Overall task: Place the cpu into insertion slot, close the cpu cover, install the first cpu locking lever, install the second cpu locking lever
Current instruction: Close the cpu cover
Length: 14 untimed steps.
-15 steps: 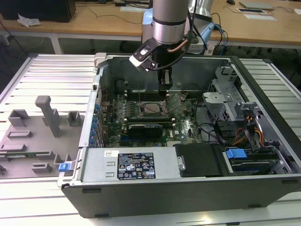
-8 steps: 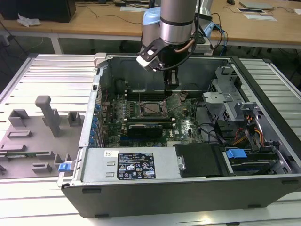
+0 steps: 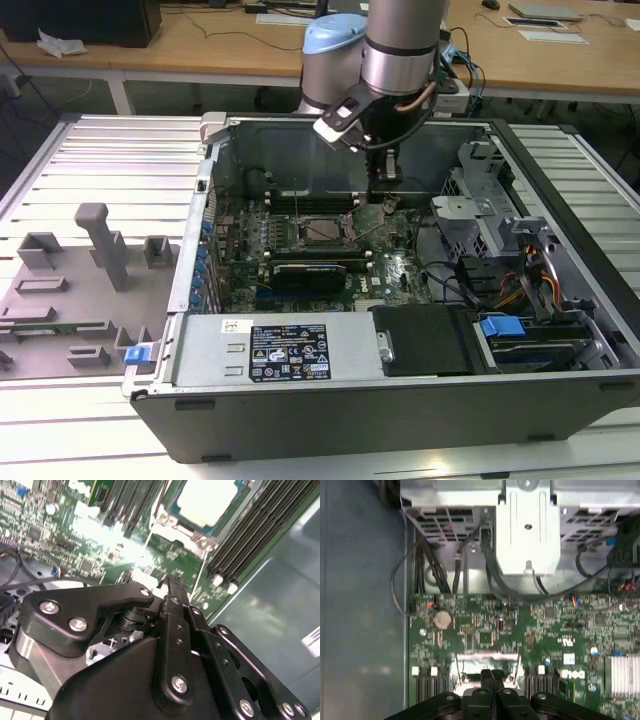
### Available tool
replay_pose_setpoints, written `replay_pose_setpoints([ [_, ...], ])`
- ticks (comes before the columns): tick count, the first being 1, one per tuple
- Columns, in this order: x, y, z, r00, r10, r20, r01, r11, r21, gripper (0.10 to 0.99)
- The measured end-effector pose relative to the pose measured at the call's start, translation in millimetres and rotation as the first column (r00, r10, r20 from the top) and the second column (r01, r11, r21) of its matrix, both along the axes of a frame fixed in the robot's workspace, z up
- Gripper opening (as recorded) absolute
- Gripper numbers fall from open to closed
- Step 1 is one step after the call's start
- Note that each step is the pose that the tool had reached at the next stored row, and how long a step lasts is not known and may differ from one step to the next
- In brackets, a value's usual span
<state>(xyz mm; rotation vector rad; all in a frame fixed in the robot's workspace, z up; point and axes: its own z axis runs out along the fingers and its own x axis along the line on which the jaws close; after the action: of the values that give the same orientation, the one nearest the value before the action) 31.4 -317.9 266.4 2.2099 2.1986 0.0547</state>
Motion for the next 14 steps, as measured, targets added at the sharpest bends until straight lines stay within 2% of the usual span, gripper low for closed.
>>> replay_pose_setpoints([
  [3, 15.2, 0.0, -0.1, 1.0000, 0.000, 0.0000, 0.000, 1.0000, 0.000, 0.106],
  [10, 27.5, 0.0, -2.9, 1.0000, 0.000, 0.0000, 0.000, 1.0000, 0.000, 0.106],
  [14, 30.0, 0.0, -10.1, 1.0000, 0.000, 0.0000, 0.000, 1.0000, 0.000, 0.106],
])
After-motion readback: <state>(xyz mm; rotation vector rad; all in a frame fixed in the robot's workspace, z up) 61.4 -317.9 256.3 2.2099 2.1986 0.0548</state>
